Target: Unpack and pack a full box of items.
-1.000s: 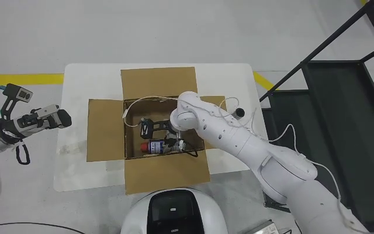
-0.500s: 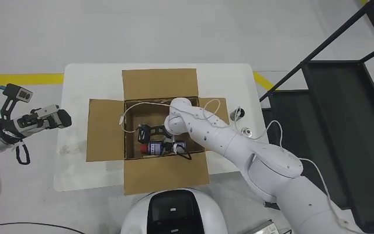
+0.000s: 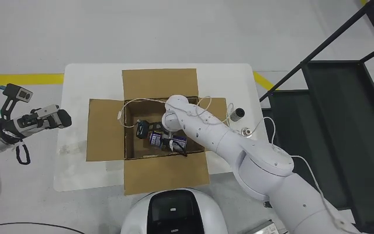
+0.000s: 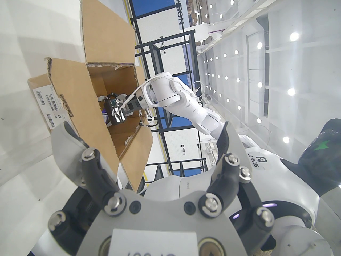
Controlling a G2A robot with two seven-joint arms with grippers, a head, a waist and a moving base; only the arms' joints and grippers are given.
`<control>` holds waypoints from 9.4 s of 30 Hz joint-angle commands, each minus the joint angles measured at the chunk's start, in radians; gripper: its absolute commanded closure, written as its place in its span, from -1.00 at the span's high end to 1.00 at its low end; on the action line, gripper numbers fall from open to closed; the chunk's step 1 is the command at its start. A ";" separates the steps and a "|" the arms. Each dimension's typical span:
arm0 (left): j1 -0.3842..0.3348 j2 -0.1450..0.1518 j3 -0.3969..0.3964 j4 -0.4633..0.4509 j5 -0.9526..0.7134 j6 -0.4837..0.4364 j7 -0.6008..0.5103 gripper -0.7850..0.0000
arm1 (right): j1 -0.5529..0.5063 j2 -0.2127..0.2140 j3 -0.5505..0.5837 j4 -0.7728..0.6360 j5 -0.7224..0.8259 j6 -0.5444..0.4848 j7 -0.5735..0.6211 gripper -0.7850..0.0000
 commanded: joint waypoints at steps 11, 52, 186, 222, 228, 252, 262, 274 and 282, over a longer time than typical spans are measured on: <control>0.000 0.000 0.000 0.000 0.000 0.000 0.000 1.00 | 0.043 0.016 0.057 0.005 -0.006 -0.008 -0.055 -1.00; 0.000 0.000 0.000 0.000 0.000 0.000 0.000 1.00 | -0.573 0.405 0.724 -0.916 -0.144 -0.165 -0.432 -1.00; 0.000 0.000 0.000 0.000 0.000 0.000 0.000 1.00 | -0.938 0.540 1.016 0.099 -0.818 0.270 -2.410 -1.00; 0.000 0.000 0.000 0.000 0.000 0.000 0.000 1.00 | -1.097 0.617 0.941 -0.005 -0.612 0.197 -2.338 1.00; 0.000 0.000 0.000 0.000 0.000 0.000 0.000 1.00 | -1.090 0.629 0.940 -0.017 -0.592 0.143 -2.284 1.00; 0.000 0.000 0.000 0.000 0.000 0.000 0.000 1.00 | -0.967 0.595 0.872 0.049 -0.573 0.060 -2.201 -1.00; 0.000 0.000 0.000 0.000 0.000 0.000 0.000 1.00 | -0.970 0.603 0.866 0.006 -0.608 0.114 -2.254 -1.00; 0.000 0.000 0.000 0.000 0.000 0.000 0.000 1.00 | -1.161 0.718 1.096 -0.492 -0.712 0.162 -2.263 -1.00; 0.000 0.000 0.000 0.000 0.000 0.000 0.000 1.00 | -1.250 0.747 1.226 -0.890 -0.714 0.100 -1.965 -1.00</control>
